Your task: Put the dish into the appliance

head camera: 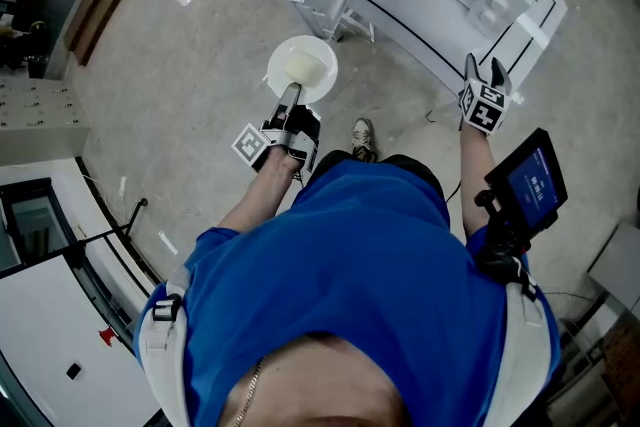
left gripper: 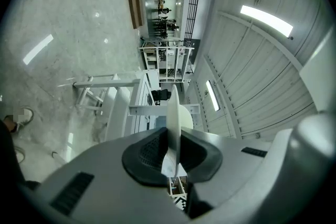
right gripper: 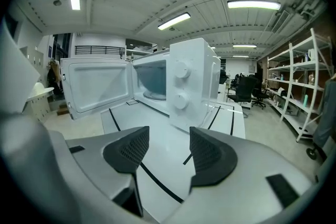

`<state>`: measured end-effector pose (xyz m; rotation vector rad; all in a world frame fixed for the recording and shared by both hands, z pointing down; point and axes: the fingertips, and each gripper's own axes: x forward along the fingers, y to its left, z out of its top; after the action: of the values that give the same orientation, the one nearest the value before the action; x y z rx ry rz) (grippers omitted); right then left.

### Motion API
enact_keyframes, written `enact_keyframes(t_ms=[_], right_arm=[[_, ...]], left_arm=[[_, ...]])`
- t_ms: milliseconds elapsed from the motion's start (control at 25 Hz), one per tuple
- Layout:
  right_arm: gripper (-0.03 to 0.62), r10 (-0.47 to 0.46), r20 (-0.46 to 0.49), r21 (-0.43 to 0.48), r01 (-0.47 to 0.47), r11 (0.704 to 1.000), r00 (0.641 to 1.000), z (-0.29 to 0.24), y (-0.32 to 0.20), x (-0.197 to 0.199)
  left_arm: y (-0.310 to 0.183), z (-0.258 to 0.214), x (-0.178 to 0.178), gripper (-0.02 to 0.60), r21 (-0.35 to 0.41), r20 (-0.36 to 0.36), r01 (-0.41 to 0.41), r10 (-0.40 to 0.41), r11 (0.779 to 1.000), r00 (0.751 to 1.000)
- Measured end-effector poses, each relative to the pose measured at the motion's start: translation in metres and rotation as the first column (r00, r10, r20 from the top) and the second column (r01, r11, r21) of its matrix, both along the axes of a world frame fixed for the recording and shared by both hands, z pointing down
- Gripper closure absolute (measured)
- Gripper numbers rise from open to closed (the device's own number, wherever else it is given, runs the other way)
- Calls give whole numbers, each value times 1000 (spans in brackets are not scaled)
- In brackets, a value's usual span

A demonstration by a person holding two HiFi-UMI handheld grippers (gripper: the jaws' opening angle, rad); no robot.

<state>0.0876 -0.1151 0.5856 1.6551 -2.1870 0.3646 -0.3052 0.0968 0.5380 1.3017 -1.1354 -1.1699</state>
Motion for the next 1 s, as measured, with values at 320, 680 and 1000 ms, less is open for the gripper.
enact_keyframes(t_ms=[320,680,1000], right_arm=[[351,-55,34,18,54,998,998,-22,14,-1],[352,-106,58,37,104,994,993,-26,19,-14],[352,-117,54,67,113,991,992,-34,17,-14]], left_arm=[[-11,-13,36,555,9,-2,-51,51,999,999],[-25,-8,54,555,0,22,-89,89,996,996],[-34,-8,62,555,7,6,-107,107,994,994]])
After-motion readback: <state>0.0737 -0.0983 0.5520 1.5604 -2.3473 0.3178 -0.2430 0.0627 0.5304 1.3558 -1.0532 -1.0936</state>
